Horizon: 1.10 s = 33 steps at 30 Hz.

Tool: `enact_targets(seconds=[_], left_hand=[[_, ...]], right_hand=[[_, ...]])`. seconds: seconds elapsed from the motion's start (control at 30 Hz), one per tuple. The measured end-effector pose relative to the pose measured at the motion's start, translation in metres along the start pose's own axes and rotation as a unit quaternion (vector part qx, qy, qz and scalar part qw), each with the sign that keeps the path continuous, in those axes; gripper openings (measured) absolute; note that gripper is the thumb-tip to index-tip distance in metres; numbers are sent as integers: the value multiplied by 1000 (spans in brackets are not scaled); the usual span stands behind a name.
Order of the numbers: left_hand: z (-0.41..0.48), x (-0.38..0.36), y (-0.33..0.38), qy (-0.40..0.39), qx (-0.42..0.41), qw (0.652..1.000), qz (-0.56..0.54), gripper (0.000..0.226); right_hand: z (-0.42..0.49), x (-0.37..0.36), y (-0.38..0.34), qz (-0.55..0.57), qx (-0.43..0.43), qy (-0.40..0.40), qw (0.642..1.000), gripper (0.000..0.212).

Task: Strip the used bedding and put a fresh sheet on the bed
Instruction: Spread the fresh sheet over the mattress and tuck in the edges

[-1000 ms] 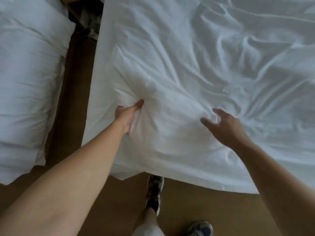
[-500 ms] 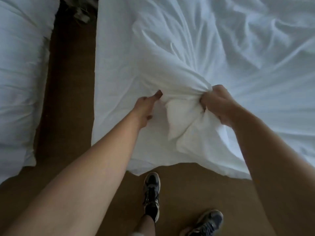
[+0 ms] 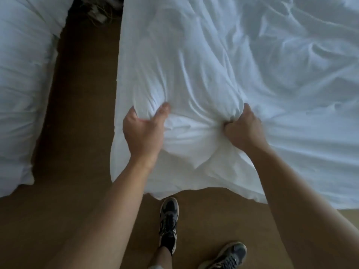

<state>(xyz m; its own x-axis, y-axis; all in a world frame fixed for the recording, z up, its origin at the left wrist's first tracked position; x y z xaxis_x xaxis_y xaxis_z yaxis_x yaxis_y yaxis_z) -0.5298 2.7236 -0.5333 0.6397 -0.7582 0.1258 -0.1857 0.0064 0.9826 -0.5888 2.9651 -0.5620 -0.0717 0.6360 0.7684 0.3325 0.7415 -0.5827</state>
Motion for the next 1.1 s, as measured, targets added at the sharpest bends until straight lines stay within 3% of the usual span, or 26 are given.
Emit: enact_targets(seconds=[0.07, 0.13, 0.2, 0.27, 0.3, 0.37, 0.47, 0.5, 0.53, 0.6, 0.67, 0.73, 0.83, 0.9, 1.0, 1.1], left_hand=[[-11, 28, 21, -44, -141, 984, 101, 22], [-6, 37, 11, -120, -153, 973, 127, 14], [12, 34, -14, -167, 37, 985, 17, 33], [33, 28, -45, -147, 240, 952, -116, 48], [42, 23, -57, -140, 289, 937, -141, 41], [54, 12, -77, -172, 326, 920, -136, 33], [65, -4, -92, -241, 340, 904, -100, 38], [68, -9, -89, -243, 344, 902, -93, 37], [70, -15, -86, -239, 353, 900, -92, 34], [75, -23, -79, -213, 364, 904, -68, 29], [77, -26, -66, -260, 353, 896, -68, 26], [80, -18, -46, -277, 303, 911, -31, 14], [90, 32, -14, -175, 196, 965, 23, 21], [92, 83, 11, -107, 110, 986, 67, 22], [77, 159, 25, -35, 29, 980, 195, 31], [48, 195, -15, -49, 109, 937, 328, 24]], right_hand=[[-8, -17, -4, -21, -15, -63, 998, 57], [-17, -26, -7, -54, -14, -93, 994, 76], [-28, -29, -18, -73, 42, -66, 994, 85], [-44, -26, -41, -20, 150, 22, 988, 81], [-52, -26, -53, 20, 212, 70, 975, 75], [-68, -33, -74, 39, 296, 105, 948, 64], [-71, -66, -94, -47, 247, -16, 968, 113], [-66, -72, -97, -57, 224, -25, 973, 115], [-57, -74, -100, -40, 206, -13, 978, 103], [-37, -69, -98, 22, 189, 13, 982, 50], [-18, -60, -89, 60, 151, -1, 987, 17], [-3, -49, -76, 110, 109, 11, 988, 17], [3, -40, -70, 161, 74, 71, 982, 19], [-5, -51, -81, 88, 115, 78, 986, 22], [-25, -85, -98, -43, 174, -18, 984, 41], [-39, -103, -107, -131, 188, -139, 963, 85]])
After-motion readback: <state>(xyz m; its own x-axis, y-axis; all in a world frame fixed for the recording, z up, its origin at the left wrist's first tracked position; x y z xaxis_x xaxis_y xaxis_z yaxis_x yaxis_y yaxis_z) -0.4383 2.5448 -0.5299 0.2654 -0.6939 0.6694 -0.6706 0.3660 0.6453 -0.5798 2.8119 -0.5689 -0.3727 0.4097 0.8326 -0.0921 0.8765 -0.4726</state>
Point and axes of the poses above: each hand's wrist, its own z-axis towards the middle knuckle, its own x-axis out of the back of the hand, y = z × x, the point moved 4 cm from there along z, towards the middle knuckle, and after that the axes turned 3 degrees about y, right-handed, at the moved point
